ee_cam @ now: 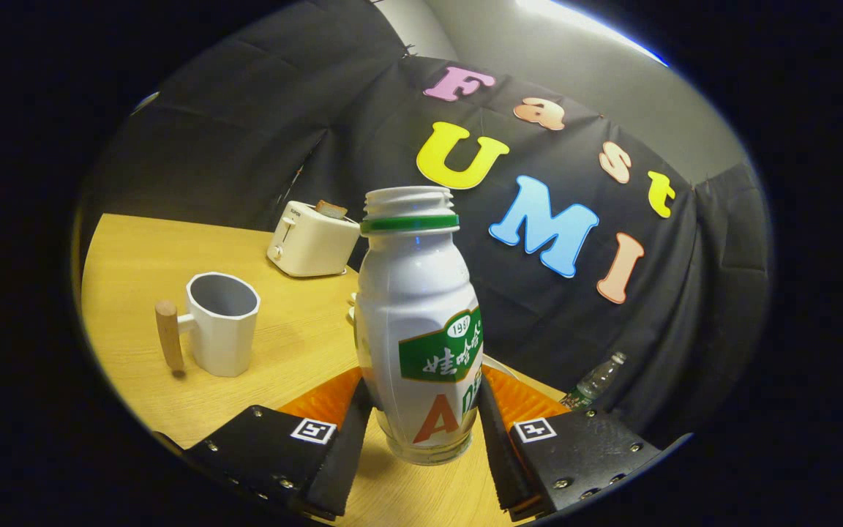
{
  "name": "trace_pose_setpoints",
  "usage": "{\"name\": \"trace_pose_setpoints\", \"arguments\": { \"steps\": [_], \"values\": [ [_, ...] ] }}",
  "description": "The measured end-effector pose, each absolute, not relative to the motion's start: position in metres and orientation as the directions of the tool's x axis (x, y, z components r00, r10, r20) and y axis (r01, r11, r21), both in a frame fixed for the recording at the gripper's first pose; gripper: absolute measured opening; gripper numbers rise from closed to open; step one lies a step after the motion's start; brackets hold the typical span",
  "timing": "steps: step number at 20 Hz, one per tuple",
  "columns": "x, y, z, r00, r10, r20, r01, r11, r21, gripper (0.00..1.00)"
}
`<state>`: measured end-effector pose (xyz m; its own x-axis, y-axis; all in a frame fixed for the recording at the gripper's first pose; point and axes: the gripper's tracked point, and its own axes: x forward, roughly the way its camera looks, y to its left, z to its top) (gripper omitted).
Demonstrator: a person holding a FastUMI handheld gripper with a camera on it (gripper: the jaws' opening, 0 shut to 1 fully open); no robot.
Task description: Take the bottle from table, then pour the juice into the cup, finally place the bottle on the coaster
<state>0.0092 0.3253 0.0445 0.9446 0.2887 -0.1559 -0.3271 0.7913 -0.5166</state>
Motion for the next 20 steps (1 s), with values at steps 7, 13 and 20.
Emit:
{"name": "trace_pose_setpoints", "arguments": {
  "steps": [7,13,20],
  "values": [
    [0.021,0.345,0.047,0.947,0.273,-0.172,-0.317,0.687,-0.654,0.74],
    [0.03,0.351,0.047,0.961,0.231,-0.152,-0.261,0.575,-0.776,0.74],
    [0.033,0.364,0.054,0.972,0.221,-0.082,-0.173,0.431,-0.886,0.73]
  ]
}}
